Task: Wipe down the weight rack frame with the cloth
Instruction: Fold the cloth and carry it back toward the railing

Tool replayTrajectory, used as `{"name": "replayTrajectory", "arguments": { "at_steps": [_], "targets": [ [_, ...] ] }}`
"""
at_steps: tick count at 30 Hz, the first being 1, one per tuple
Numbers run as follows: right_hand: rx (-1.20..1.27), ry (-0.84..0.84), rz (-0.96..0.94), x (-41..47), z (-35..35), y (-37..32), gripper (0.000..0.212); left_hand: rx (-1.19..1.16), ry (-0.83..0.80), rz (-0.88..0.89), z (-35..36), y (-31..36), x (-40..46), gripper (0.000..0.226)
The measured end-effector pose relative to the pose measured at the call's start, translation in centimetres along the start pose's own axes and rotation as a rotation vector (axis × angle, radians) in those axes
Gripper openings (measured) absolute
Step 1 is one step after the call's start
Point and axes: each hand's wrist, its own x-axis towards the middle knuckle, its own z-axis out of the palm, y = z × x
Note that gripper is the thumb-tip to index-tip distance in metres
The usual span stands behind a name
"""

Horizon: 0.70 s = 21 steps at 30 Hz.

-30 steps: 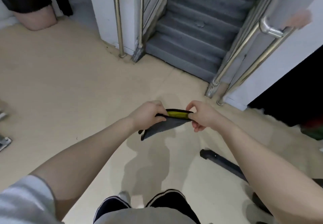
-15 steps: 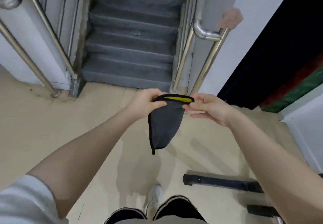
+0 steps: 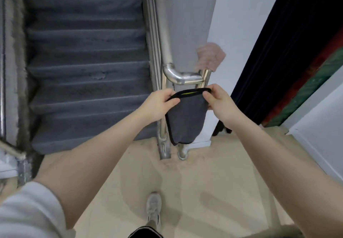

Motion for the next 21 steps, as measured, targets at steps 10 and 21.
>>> {"name": "replayTrajectory", "arguments": {
  "at_steps": [10,21],
  "targets": [
    [-0.584,0.280,-0.117,19.1,-1.2,-1.0,0.019,0.421,-0.019,0.161,-3.8,-1.5,22.4,0.028],
    [-0.673,0.003,0.002,30.7,2.2,-0.6,0.033,1.292,0.050,0.268,-3.7,-3.7,32.6,0.025]
  ]
}}
